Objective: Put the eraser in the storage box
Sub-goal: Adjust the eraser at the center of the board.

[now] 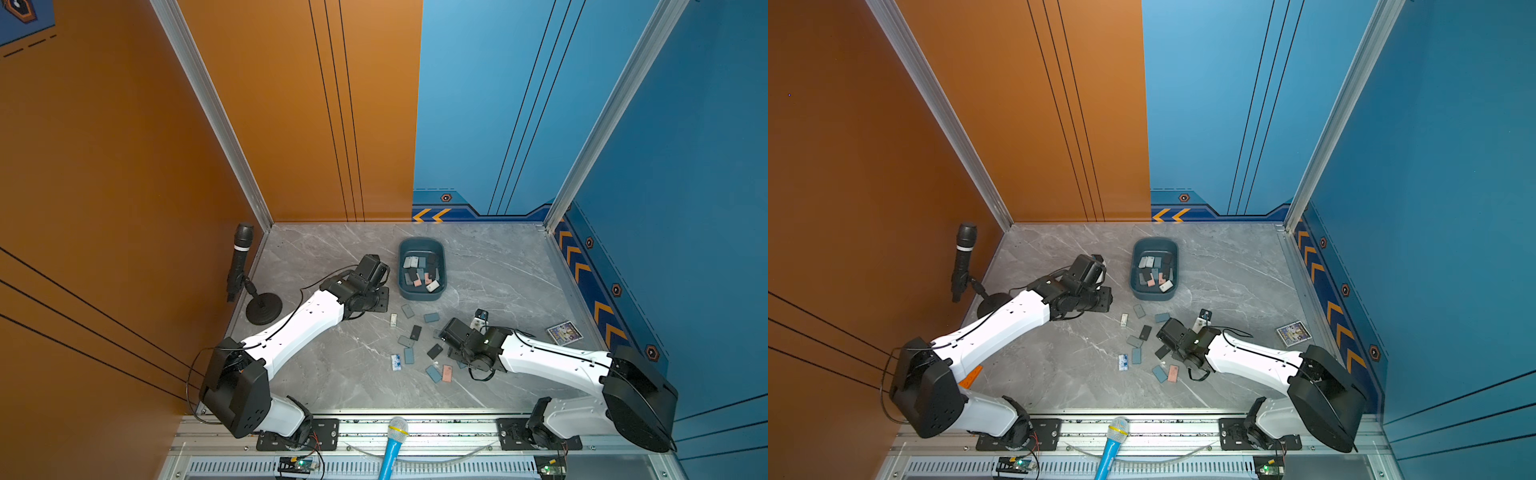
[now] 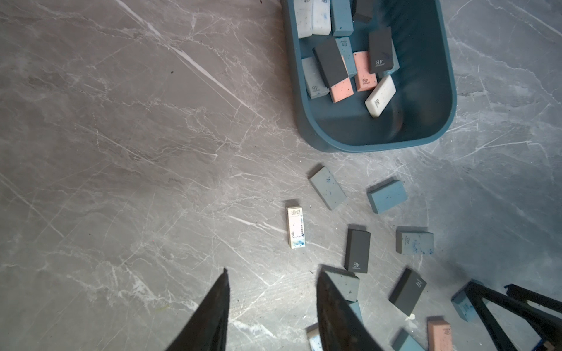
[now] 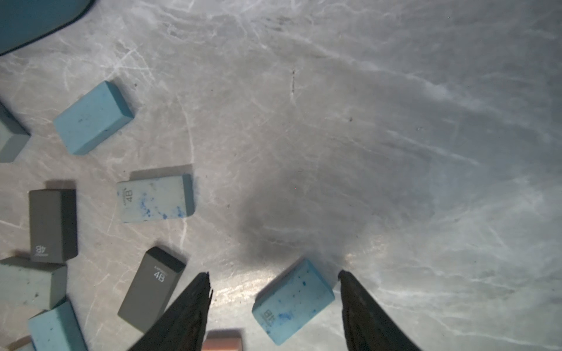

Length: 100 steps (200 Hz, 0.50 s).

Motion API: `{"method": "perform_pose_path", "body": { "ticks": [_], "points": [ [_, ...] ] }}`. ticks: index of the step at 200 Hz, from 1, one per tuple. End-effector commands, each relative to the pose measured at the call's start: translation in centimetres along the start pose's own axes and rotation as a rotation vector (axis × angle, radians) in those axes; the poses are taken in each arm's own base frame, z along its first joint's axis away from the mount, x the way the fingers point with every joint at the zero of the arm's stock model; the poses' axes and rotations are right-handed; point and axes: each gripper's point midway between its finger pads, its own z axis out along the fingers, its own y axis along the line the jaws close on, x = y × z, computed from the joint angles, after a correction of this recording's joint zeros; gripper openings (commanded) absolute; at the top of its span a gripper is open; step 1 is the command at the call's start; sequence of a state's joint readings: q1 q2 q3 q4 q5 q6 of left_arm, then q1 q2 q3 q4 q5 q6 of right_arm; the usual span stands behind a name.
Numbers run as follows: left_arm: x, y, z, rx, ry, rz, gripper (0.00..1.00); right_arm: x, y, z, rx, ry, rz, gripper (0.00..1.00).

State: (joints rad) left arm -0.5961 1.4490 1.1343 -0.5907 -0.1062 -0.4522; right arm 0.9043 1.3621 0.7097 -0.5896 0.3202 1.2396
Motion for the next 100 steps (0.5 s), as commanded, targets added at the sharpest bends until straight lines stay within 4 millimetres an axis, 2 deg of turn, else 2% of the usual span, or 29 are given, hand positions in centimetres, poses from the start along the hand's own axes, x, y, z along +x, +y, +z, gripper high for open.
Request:
{"method": "perform_pose_path", "body": {
  "ticks": [1, 55, 100],
  "points": [
    [0.8, 0.5, 0.2, 0.003, 0.019, -0.001, 0.48, -0.3, -0.3, 0.5, 0.021, -0.041, 0.073, 0.68],
    [1.0, 1.0, 0.1, 0.002, 0.023, 0.001, 0.48, 1.2, -0.9, 2.2, 0.061, 0.006, 0.100, 0.68],
    [1.3, 1.3, 0.4, 0.004, 0.023, -0.013, 0.48, 2.4, -1.3, 2.2, 0.094, 0.051, 0.074, 0.69]
  ]
}}
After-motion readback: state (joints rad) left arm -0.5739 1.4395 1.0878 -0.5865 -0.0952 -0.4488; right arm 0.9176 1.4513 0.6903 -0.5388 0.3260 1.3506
